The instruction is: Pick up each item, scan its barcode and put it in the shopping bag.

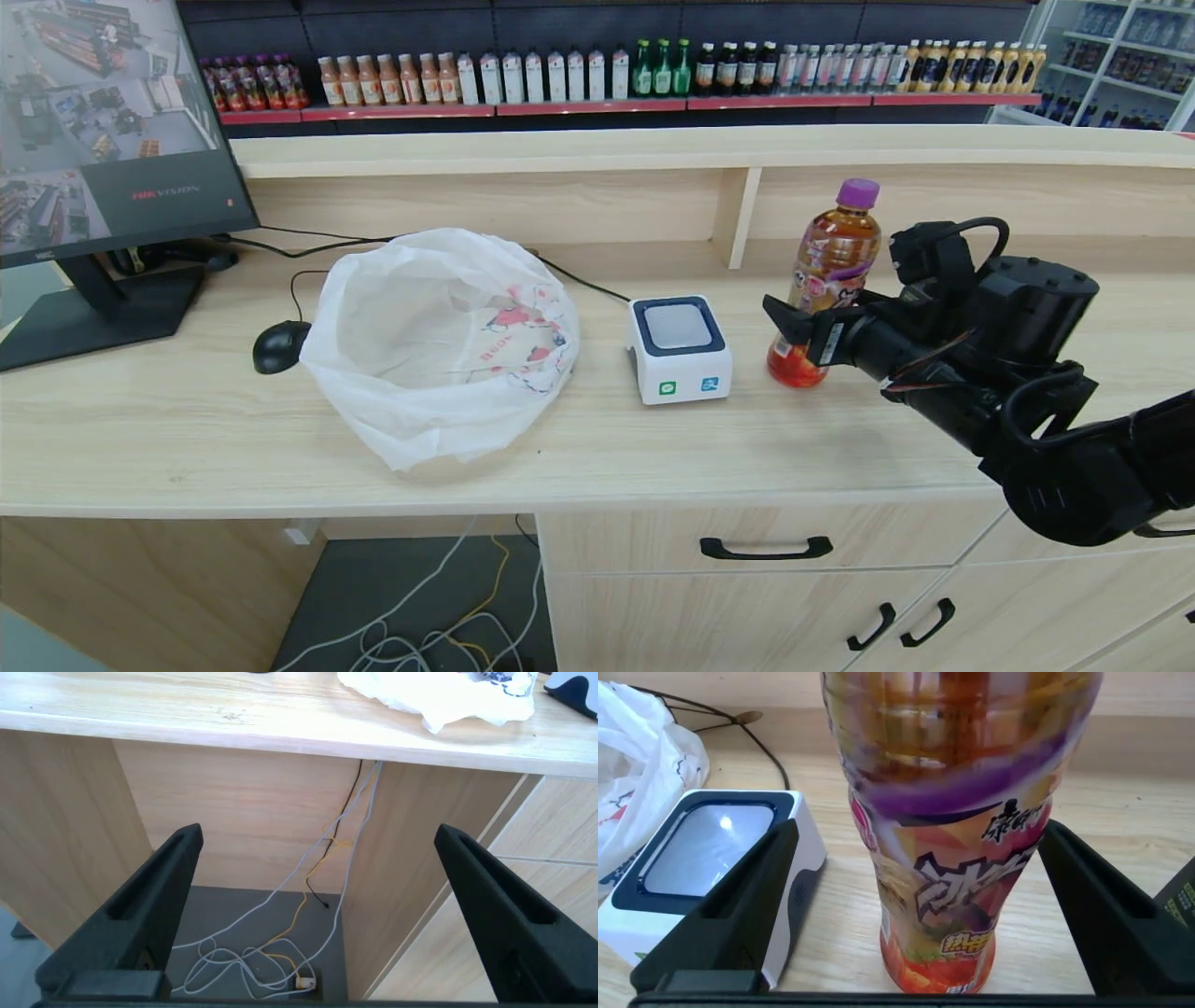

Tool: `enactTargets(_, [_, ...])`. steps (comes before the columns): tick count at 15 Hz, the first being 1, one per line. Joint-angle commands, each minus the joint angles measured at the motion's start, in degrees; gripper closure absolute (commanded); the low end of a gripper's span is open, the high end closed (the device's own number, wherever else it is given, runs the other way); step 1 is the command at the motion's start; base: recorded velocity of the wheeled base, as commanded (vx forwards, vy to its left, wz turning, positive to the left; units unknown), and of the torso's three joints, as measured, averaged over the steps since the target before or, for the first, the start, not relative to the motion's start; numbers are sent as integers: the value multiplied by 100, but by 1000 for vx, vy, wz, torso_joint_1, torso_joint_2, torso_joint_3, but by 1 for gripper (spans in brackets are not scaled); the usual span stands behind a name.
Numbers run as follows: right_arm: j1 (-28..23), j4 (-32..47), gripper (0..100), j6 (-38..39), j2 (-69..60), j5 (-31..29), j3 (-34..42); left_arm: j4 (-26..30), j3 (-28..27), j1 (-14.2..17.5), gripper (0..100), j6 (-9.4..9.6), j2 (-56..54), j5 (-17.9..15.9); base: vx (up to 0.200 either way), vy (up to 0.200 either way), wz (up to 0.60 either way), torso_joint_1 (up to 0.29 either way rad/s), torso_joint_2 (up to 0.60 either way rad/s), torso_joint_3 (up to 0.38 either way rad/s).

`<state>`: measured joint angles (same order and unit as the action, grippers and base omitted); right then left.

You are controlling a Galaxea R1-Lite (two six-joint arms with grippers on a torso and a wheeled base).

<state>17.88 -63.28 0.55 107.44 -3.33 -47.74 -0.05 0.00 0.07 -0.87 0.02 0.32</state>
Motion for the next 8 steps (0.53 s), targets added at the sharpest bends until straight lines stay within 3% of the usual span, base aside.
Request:
enactTargets(1, [-4, 0, 0, 7, 41, -1, -34, -4, 0, 1, 0, -1, -2, 3, 0, 0, 0, 0, 0, 0])
enactTargets(8, [-74, -9, 0, 15, 137, -1, -78, -4, 0, 1, 0, -1, -2, 3, 0, 0, 0, 0, 0, 0])
